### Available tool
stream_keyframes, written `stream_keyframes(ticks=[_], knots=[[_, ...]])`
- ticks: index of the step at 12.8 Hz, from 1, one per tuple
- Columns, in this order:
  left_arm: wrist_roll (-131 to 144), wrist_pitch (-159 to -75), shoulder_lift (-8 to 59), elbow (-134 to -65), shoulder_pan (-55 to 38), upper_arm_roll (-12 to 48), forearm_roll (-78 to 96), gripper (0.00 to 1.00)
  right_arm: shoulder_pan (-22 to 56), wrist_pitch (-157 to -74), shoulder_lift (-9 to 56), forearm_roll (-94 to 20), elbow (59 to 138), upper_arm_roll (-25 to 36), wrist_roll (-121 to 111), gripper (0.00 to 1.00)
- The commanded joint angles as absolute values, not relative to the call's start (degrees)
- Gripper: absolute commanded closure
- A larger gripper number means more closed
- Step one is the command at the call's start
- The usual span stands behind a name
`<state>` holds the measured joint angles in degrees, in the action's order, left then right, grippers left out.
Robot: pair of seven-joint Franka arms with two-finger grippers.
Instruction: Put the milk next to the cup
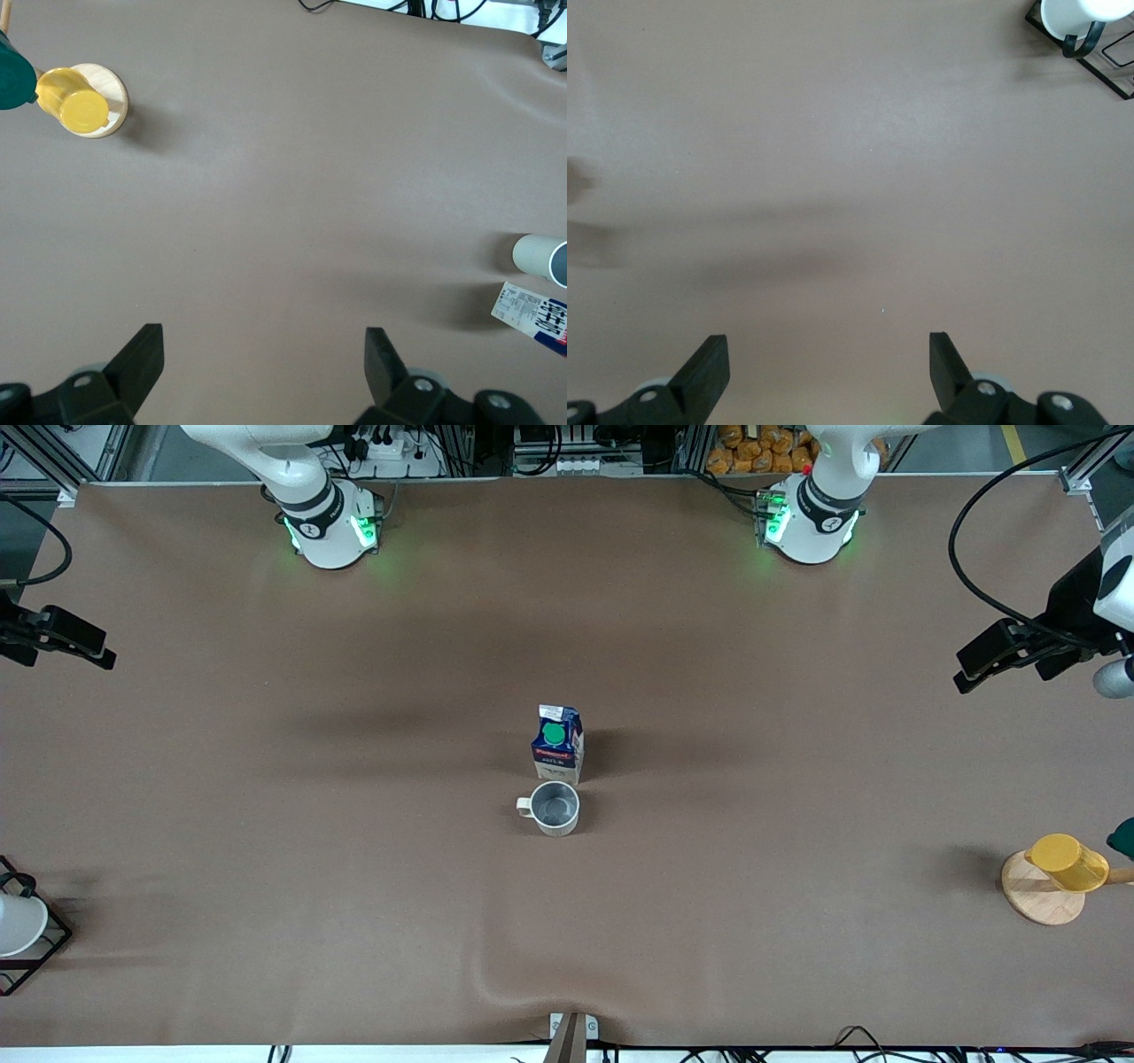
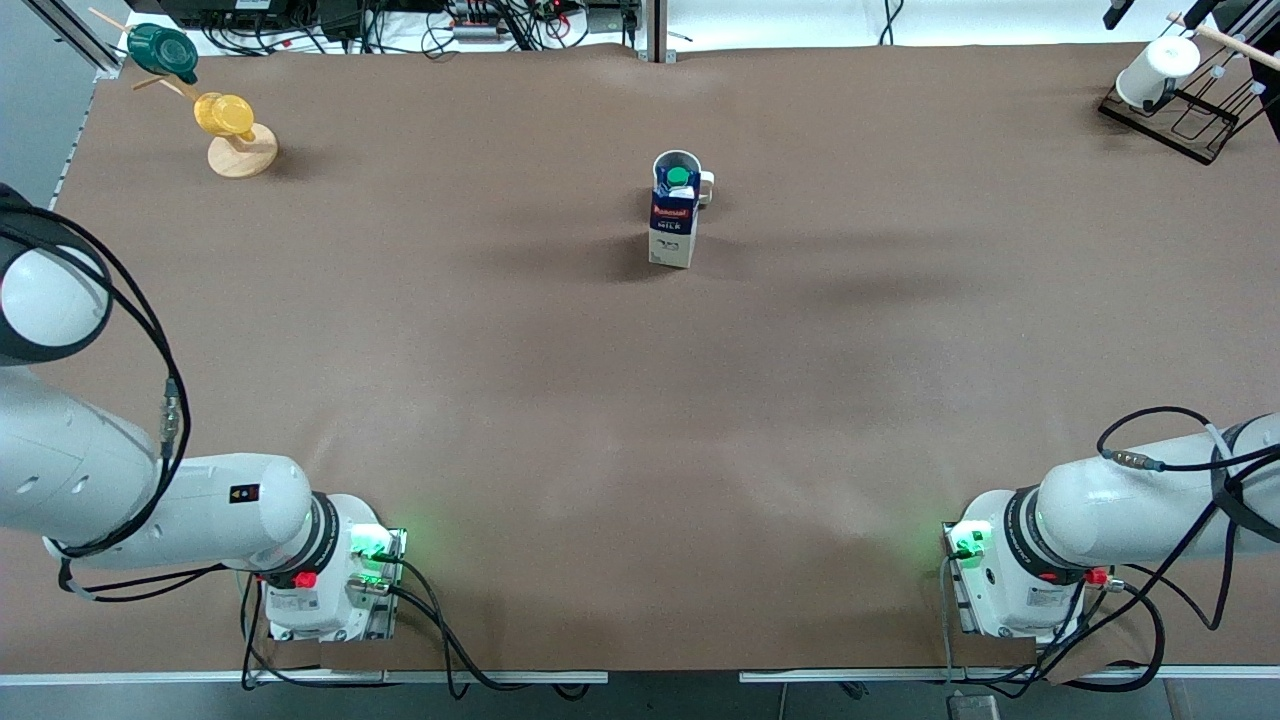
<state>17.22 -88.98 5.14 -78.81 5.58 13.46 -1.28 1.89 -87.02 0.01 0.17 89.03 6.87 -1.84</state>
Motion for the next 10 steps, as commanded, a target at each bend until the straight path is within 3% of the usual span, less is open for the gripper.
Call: stream_keyframes(ticks=[1, 5, 10], knots=[[13.38, -89.12, 1.15, -83.39, 6.5, 13.19, -1.32, 0.0, 1.93, -86.57, 0.53, -0.62, 87.71, 7.12, -1.14, 0.0], [12.66, -90.97, -4.3, -91.48, 4.75, 12.31, -1.93, 0.0, 2.11, -86.57, 0.62, -0.7, 87.71, 7.12, -1.14, 0.0], [12.66, -90.79, -4.04, -89.83, 3.96, 10.64, -1.84, 0.0, 2.11, -86.57, 0.62, -0.7, 87.71, 7.12, -1.14, 0.0]])
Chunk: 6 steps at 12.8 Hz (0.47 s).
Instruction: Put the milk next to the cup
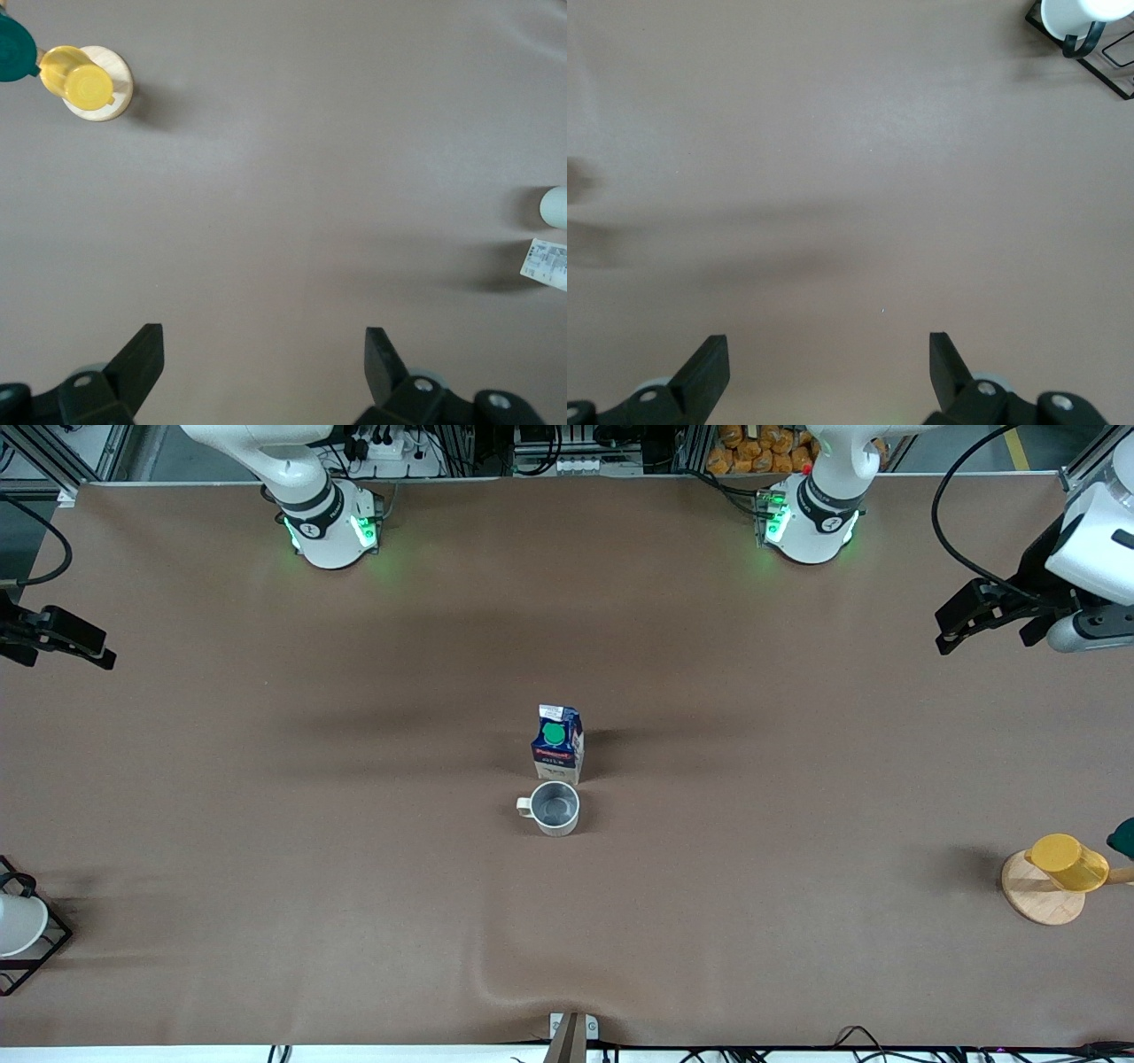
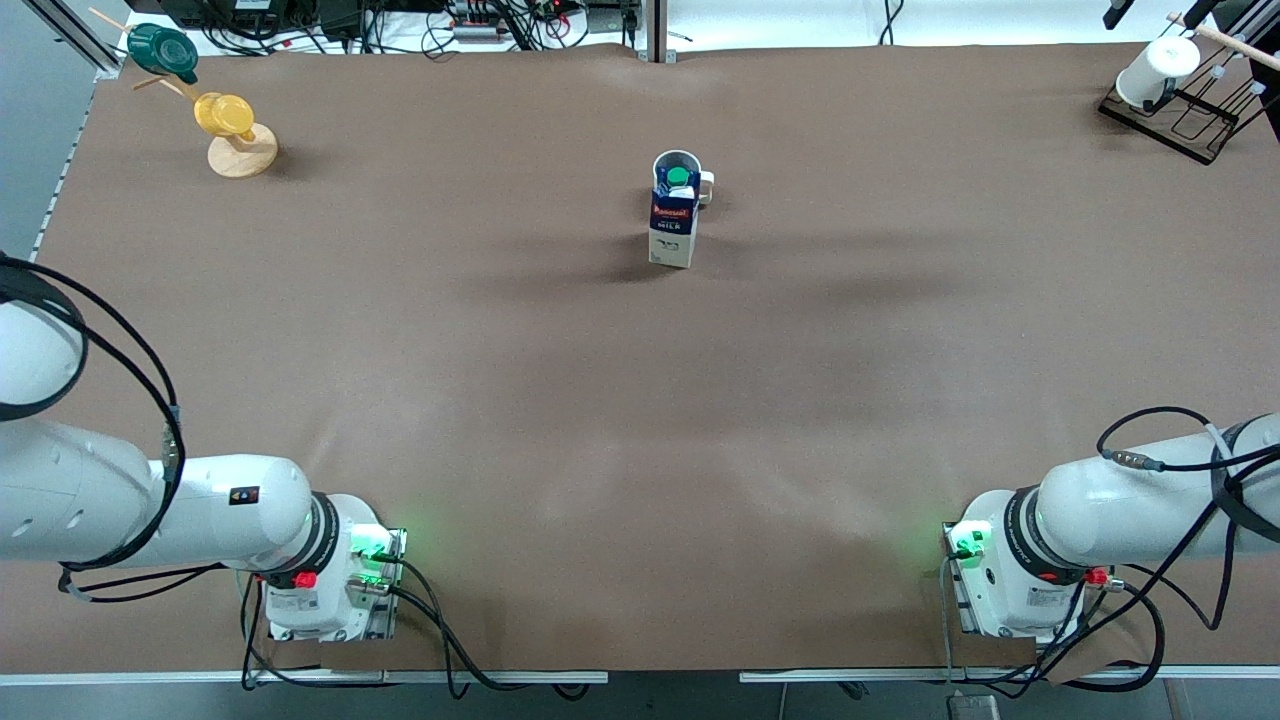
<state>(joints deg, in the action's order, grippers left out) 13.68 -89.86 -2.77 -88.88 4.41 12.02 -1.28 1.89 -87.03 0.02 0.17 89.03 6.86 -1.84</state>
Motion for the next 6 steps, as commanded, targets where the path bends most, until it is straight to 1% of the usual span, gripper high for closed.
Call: stream_keyframes(ticks=[1, 6], knots=[[12.66, -90.7, -3.96, -89.56, 4.04, 10.63, -1.93, 0.0, 2.02, -86.57, 0.62, -0.7, 87.71, 7.12, -1.14, 0.0], [12.66, -90.53, -4.04, -89.47, 4.04, 10.72, -1.5, 0.0, 2.2, -86.57, 0.62, -0.7, 87.71, 7.12, -1.14, 0.0]])
